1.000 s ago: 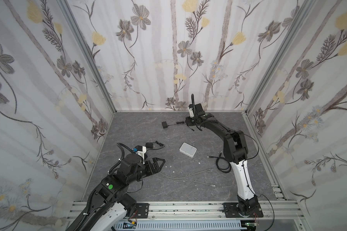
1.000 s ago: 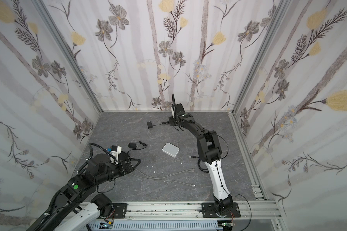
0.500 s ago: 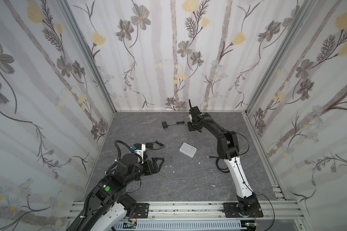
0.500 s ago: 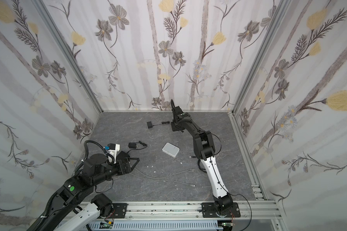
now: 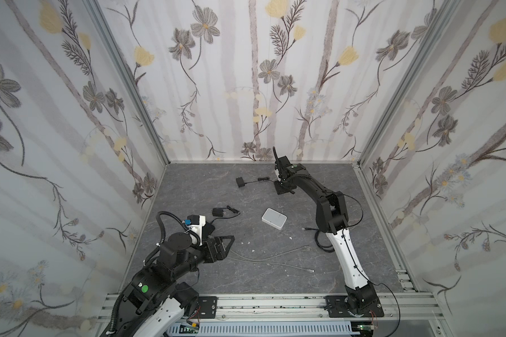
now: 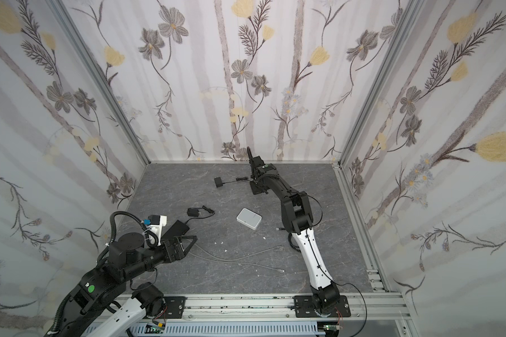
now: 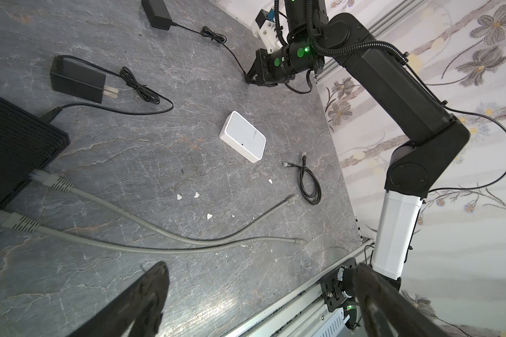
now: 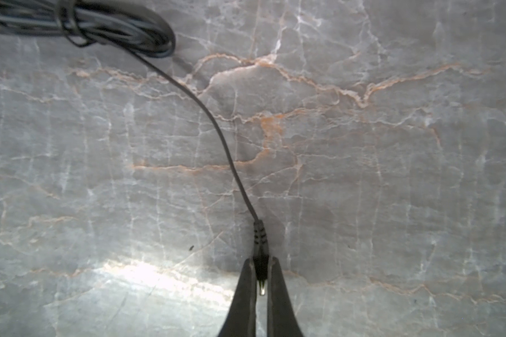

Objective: Insert the plug into the switch port

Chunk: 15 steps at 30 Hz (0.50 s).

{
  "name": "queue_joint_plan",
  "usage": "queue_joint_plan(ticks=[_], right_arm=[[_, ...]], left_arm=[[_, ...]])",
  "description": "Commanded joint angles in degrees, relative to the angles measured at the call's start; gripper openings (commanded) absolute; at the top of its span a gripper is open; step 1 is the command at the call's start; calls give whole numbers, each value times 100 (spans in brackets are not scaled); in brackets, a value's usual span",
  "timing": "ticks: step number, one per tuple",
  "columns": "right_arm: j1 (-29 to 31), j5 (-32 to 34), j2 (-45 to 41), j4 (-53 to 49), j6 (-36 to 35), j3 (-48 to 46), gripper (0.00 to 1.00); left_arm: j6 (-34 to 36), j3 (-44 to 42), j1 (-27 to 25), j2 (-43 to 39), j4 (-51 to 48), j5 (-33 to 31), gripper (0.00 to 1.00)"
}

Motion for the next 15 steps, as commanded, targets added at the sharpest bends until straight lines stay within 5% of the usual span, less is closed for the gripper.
queue_joint_plan(ticks=[1,15], right_arm=[[71,-302,-85,-273,-173,-56,2],[630,-1368,-4168,3161,866,-5671,0]], left_arm=[[-118,47,7,-151,-348,-134,100],[-1434,-870,3,-1131,-145,580,100]])
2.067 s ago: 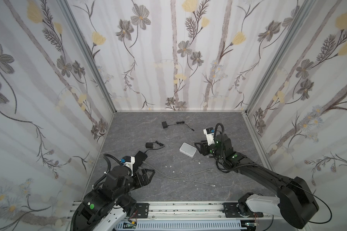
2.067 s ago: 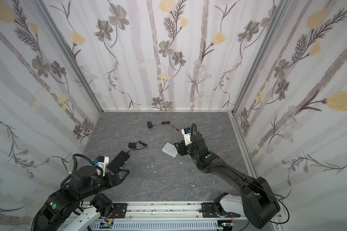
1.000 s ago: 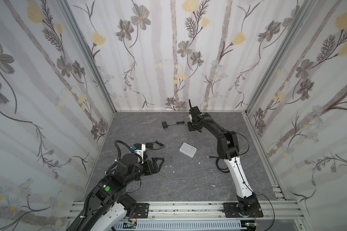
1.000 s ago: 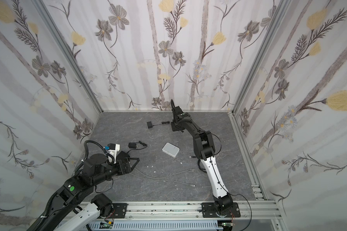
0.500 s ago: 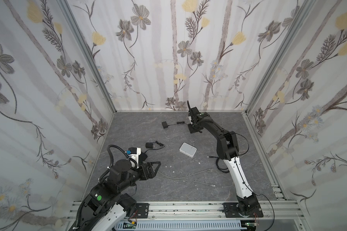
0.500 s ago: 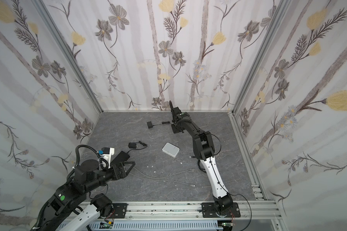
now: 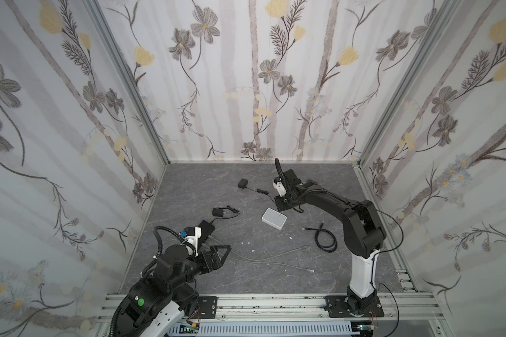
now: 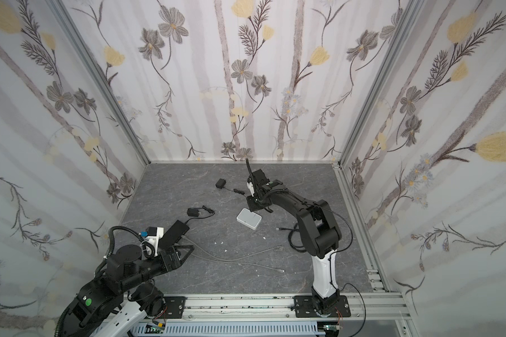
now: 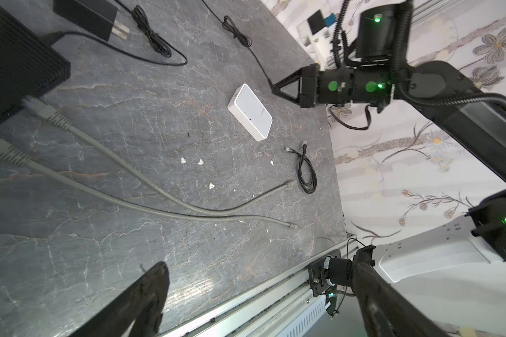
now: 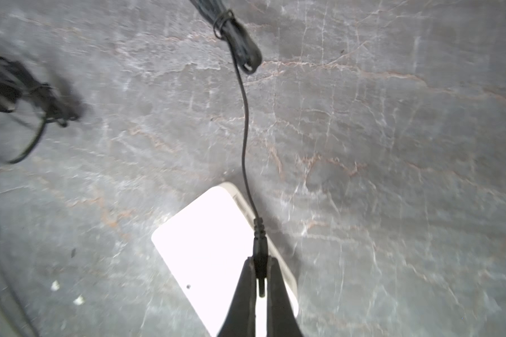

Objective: Insert the plug into the switch port

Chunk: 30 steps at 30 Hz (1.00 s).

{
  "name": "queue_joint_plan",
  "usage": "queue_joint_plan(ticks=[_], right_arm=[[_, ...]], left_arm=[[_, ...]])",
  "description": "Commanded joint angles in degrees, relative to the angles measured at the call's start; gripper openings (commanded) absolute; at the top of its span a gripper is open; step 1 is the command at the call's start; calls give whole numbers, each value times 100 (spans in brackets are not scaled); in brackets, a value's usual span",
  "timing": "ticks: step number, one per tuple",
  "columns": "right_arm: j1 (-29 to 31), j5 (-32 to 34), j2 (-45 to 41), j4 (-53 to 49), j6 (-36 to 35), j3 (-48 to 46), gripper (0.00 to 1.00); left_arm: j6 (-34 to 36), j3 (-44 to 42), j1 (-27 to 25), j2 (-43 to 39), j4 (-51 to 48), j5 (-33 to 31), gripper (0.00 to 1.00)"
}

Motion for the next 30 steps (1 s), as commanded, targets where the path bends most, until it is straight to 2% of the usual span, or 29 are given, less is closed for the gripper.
queue_joint_plan(ticks=[1,5,7,11,14,17,19,26,30], right_arm=[[17,-463,-668,1385,496,-931,0],[39,-1221,-1549,2465,1102,-2440,0],[97,-1390,-1957,2975,1341,-3107,0],[193,-1600,-2503,3529,1572,-3914,0],[201,-1941,-2662,4184,1981,-4456,0],[202,-2356,-2702,4796,2443,-4713,1],[218,-2373,-2722,4922,2544,-4762,2],[207,-2824,-2644,5197,2367,-4894,4],[208,-2984,-2592,5292,2302,-5007,5]], left_arm=[[-648,-275,-7,-174,355,365,99],[-1036,-771,-65,-150,1132,529,94],[-1157,-1060,-128,46,1633,525,92],[-1313,-1560,-295,986,3053,481,88],[-1131,-1487,-441,2001,3854,360,83],[-931,-1139,-613,3039,4311,304,82],[-770,-913,-711,3609,4484,240,81],[-679,-147,-887,5357,5214,362,68],[-667,175,-994,5864,5234,216,63]])
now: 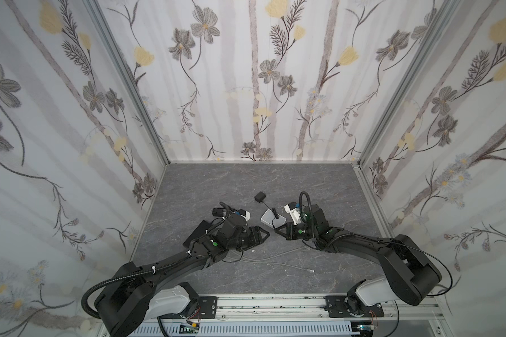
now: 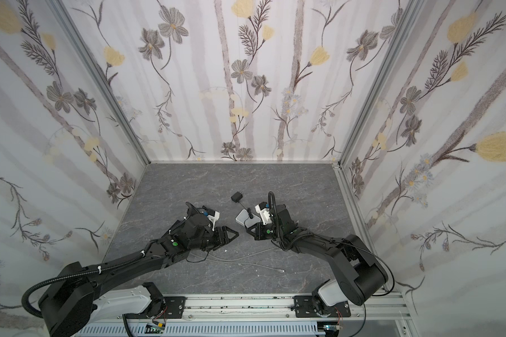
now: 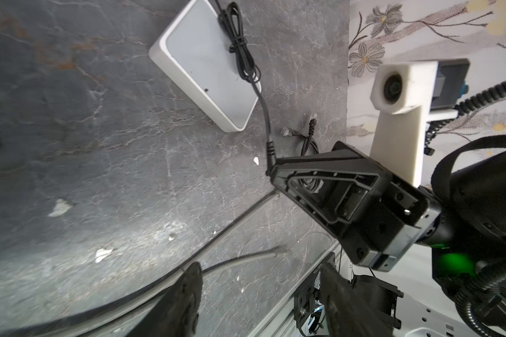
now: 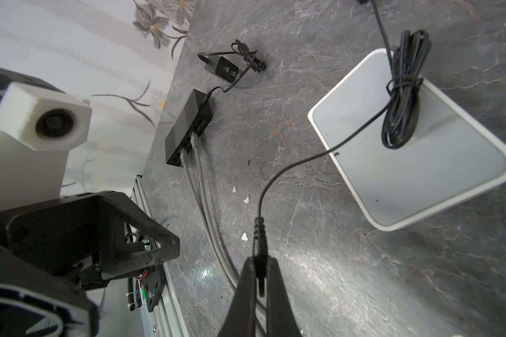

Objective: Insert the plug into the switch port

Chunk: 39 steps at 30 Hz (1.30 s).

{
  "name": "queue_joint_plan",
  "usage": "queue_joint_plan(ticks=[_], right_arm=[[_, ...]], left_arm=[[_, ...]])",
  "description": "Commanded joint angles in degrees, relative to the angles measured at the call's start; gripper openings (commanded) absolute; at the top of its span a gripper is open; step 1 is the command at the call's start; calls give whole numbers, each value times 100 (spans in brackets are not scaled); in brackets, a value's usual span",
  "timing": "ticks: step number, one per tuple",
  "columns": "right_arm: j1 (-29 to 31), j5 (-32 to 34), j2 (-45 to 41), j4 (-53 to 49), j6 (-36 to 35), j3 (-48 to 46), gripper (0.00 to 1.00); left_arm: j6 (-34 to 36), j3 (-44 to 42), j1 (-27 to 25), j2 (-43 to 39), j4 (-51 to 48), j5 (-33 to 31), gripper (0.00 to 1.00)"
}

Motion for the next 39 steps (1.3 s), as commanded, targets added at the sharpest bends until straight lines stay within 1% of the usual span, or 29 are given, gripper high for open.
queue_joint_plan(ticks=[1,3,6,7,9,10,11,12,14,18,22,23,24,26,28,29,30,32,34,35,36,37,38,39], right_arm=[[-1,-355,39,543,-25,-128,5],[-11,-424,14,755,105,-260,5],[-30,-565,-62,1323,549,-470,5],[-42,-613,-79,1487,679,-517,5],[-93,-506,-136,1414,760,-504,6],[-127,-335,-129,1266,739,-507,12],[-186,-95,-314,1057,697,-503,20],[-239,96,-369,841,603,-516,24],[-307,308,-490,430,299,-500,31],[-347,815,-1007,-267,-389,-523,38],[-360,1228,-1142,-1126,-1066,-122,38],[-285,1432,-1191,-1421,-1316,53,38],[-136,1845,-1303,-1760,-1554,236,38],[235,2648,-1712,-2115,-1971,466,37],[590,3243,-2351,-1944,-2334,385,37],[691,3402,-2721,-1668,-2536,227,40],[715,3368,-3013,-1165,-2722,-36,47],[688,3187,-3424,-140,-3046,-566,68],[615,2696,-3509,699,-3315,-903,78],[557,2295,-3438,1005,-3478,-948,79],[556,2001,-3315,1139,-3715,-895,88],[586,1884,-3147,1076,-3846,-739,97],[602,1750,-2918,750,-4138,-420,100],[648,1596,-2699,310,-4539,-83,100]], left_arm=[[96,228,-35,247,342,-171,61],[101,347,-43,471,430,-164,55],[200,579,-61,803,546,9,40],[245,644,-67,902,558,69,37],[268,767,-88,1089,497,92,38],[281,797,-88,1137,472,73,39],[299,825,-89,1169,436,53,40],[346,860,-89,1172,366,22,40],[485,950,-87,1126,142,-45,41],[795,1006,-70,844,-413,-261,47],[982,814,48,381,-765,-424,49],[1035,738,100,219,-841,-456,49],[1100,673,151,-13,-970,-500,50],[1248,590,255,-431,-1327,-607,52],[1416,527,357,-941,-1702,-747,55],[1504,491,416,-1231,-1900,-830,56],[1579,450,490,-1540,-2087,-903,57],[1721,355,654,-2084,-2361,-960,59],[1847,310,828,-2564,-2587,-889,62],[1916,327,885,-2774,-2719,-809,64],[2026,401,946,-2960,-2857,-699,66],[2157,496,965,-3096,-3001,-589,68],[2362,651,970,-3230,-3207,-470,70],[2572,827,970,-3358,-3454,-399,72]])
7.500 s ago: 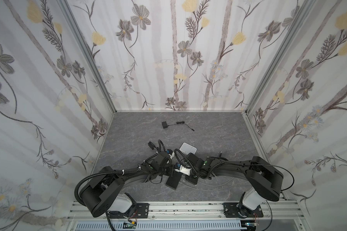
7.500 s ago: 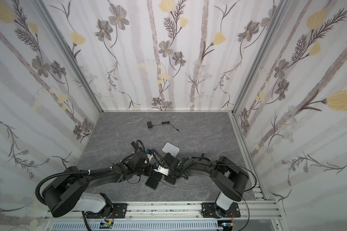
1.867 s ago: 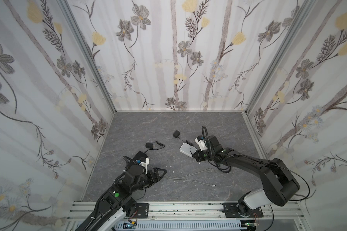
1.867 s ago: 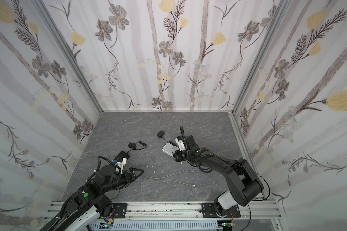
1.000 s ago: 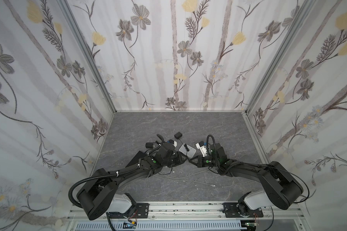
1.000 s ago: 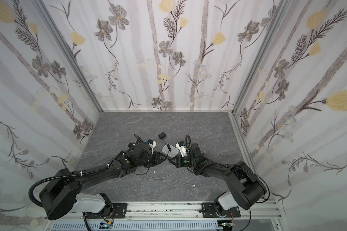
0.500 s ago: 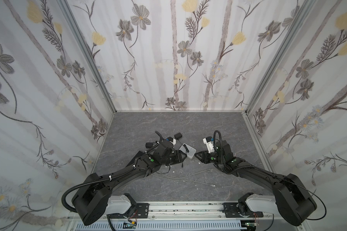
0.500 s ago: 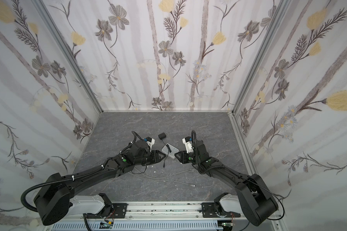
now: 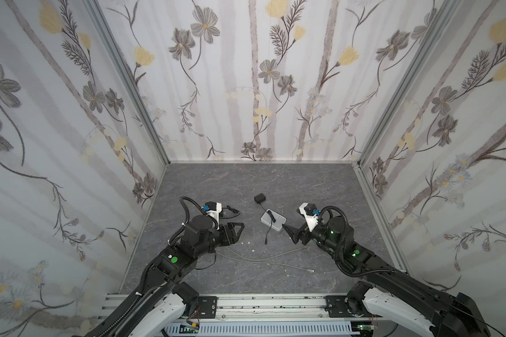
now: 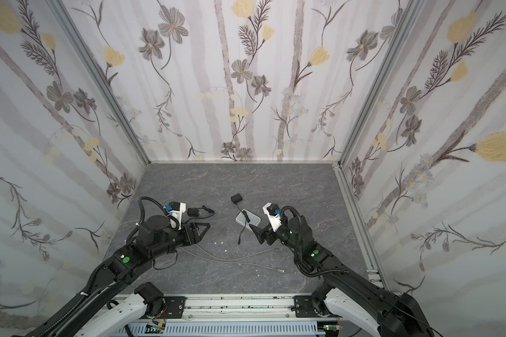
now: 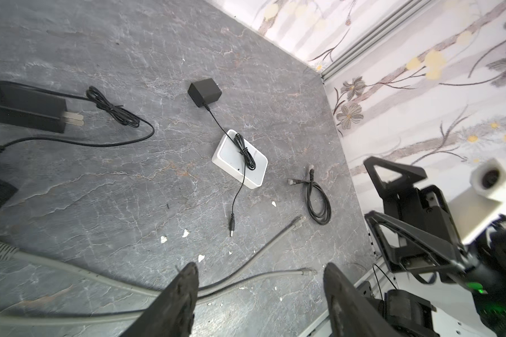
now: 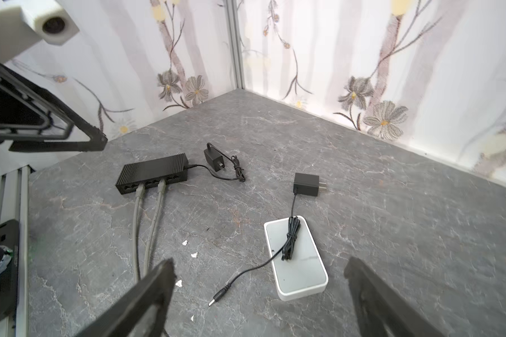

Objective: Insert the plug into the switch port

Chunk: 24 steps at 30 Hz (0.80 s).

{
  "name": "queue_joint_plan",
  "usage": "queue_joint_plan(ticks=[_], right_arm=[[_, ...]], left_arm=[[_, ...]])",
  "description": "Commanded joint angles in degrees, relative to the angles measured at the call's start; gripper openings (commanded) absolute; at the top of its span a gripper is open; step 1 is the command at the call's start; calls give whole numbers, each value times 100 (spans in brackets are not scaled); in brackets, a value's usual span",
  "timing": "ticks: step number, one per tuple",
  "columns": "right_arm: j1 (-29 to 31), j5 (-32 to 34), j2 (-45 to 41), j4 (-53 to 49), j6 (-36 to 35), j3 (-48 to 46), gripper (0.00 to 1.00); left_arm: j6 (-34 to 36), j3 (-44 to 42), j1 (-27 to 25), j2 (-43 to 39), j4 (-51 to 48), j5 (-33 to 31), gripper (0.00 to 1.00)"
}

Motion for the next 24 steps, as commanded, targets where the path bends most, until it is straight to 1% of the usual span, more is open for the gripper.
queue_joint_plan(ticks=[1,2,3,5,6,8,9,10,11,12,14,15,17,18,20,22,24], right_arm=[[169,-678,501,-122,-1550,812,100],[347,-490,695,-516,-2246,1062,100],[555,-401,815,-875,-3112,1214,100],[766,-366,1034,-1564,-4619,1452,100],[914,-487,1157,-1957,-5268,1641,100],[949,-699,1411,-2695,-6274,1957,100],[951,-658,1604,-3043,-6640,2127,99],[963,-482,1786,-3260,-6829,2267,99],[985,-122,2018,-3509,-7062,2441,97],[1010,379,2249,-3725,-7244,2599,94],[1013,1102,2636,-4005,-7399,2807,89],[1013,1316,2801,-4186,-7448,2886,88],[1005,1443,3011,-4224,-7648,2809,89],[1012,1424,3018,-4071,-7760,2688,89],[996,1348,3073,-3727,-7767,2566,87],[968,1291,3292,-3733,-7771,2665,75],[945,1276,3574,-3863,-7773,2850,65]], left_arm=[[801,467,22,-358,-891,302,74],[1007,651,27,-473,-1135,327,76],[1219,836,26,-574,-1412,347,77],[1565,1115,28,-734,-1831,350,79],[1701,1225,31,-796,-2049,354,80],[1864,1289,37,-926,-2283,446,80],[1857,1254,28,-1004,-2319,484,81],[1800,1180,27,-1089,-2284,528,82],[1763,1085,29,-1199,-2197,624,82],[1717,989,24,-1304,-2142,673,82],[1641,765,24,-1532,-2022,707,82],[1617,655,28,-1668,-1933,710,82],[1635,657,28,-1831,-1921,643,82],[1667,667,25,-1913,-1952,575,82],[1682,661,28,-2086,-1969,388,82],[1687,646,34,-2236,-1989,234,80],[1645,633,37,-2379,-1974,86,78]])
